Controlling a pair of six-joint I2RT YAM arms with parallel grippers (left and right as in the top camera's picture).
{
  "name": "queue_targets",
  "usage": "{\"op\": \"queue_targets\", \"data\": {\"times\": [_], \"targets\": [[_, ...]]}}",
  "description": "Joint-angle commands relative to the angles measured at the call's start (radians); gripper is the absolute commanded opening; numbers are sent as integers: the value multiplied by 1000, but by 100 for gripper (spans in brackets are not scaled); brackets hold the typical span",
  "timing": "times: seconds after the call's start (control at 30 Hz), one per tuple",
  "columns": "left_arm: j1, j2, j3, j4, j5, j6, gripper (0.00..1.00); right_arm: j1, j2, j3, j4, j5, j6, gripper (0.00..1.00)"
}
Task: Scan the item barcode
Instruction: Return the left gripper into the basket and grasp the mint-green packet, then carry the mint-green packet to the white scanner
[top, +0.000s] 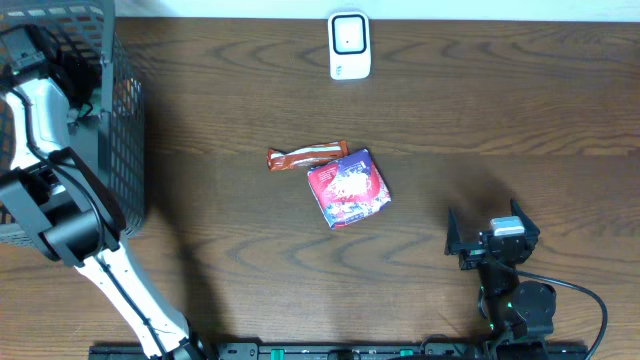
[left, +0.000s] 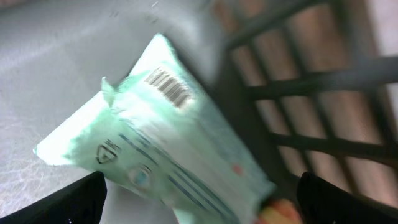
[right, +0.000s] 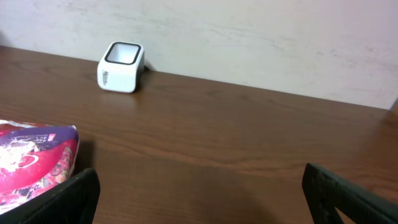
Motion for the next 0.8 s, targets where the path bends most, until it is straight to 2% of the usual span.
{"op": "queue_targets", "data": {"times": [0.0,0.1,0.17,0.2,0.3,0.4,0.43,0.77], "targets": [[4,43,-6,-1,-31,-16,98,3,-4,-2,-4,9,-14,99],[4,67,-6,-2,-31,-16,95,3,-4,-2,-4,9,-14,99],[4,78,-8,-10,-31,-14,84,3,-4,-2,-4,9,-14,99],[4,79,-11,-15,-31,-3,73,3,-4,-2,-4,9,-14,99],[5,75,-11,-24,-31,45,53,3,-4,-2,-4,9,-14,99],[16,53,-11,-34,-31,55,14,3,-4,-2,-4,9,-14,99],[22,37,-11,-44,-30,55,8,3,-4,-2,-4,9,-14,99],[54,-296,-11,-145,-26,55,7,3,-4,-2,-4,9,-14,99]]}}
